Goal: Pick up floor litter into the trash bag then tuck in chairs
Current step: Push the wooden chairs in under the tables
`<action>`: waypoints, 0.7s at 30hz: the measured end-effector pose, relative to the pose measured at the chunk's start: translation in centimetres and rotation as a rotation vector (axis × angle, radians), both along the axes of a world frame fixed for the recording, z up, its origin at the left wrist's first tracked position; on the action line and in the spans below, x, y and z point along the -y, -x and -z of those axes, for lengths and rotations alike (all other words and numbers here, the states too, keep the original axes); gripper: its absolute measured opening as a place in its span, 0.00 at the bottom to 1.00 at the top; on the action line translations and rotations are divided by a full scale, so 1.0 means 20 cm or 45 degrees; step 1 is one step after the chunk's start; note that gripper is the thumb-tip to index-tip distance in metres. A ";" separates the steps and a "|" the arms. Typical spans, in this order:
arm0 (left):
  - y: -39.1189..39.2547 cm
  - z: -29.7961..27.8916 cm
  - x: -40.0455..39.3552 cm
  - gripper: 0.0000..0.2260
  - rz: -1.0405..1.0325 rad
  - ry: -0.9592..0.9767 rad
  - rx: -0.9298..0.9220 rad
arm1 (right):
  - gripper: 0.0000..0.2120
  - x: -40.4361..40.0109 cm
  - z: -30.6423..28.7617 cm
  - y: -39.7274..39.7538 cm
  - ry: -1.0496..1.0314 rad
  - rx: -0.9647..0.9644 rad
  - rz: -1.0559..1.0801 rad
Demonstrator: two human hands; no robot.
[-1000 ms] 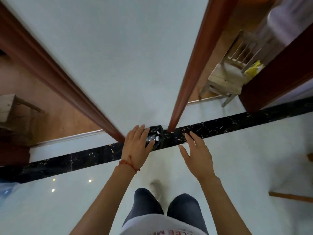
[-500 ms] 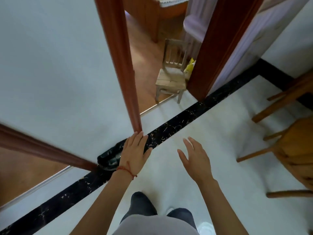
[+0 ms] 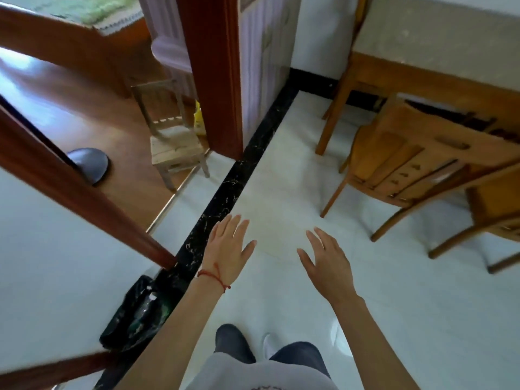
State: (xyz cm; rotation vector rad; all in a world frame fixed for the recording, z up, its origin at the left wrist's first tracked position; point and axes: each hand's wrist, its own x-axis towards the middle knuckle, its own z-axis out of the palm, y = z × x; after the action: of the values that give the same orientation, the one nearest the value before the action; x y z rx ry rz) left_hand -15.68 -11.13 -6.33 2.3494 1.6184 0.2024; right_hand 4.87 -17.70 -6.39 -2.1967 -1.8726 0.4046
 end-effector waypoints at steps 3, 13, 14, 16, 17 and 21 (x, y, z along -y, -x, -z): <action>-0.16 -0.01 -0.03 0.28 0.153 0.000 -0.018 | 0.30 0.10 -0.01 -0.12 -0.028 0.022 0.131; -0.58 -0.02 -0.05 0.30 0.574 0.003 0.015 | 0.22 0.41 -0.01 -0.38 -0.004 0.021 0.573; -0.61 -0.02 -0.05 0.30 0.603 0.005 0.012 | 0.22 0.43 -0.01 -0.40 -0.010 0.022 0.604; -0.67 -0.01 -0.04 0.32 0.659 0.001 0.008 | 0.21 0.45 -0.01 -0.43 -0.020 0.025 0.649; -0.69 -0.01 -0.04 0.32 0.678 0.005 0.007 | 0.21 0.46 -0.01 -0.44 -0.031 0.029 0.666; -0.79 0.00 -0.07 0.33 0.713 0.012 -0.012 | 0.20 0.47 0.01 -0.52 -0.039 0.033 0.706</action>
State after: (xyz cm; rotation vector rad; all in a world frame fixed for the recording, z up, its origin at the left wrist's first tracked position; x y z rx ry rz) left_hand 0.20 -9.79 -6.26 2.6813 0.9011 0.0632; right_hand 15.32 -27.07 -6.58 -2.5708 -1.1850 0.2368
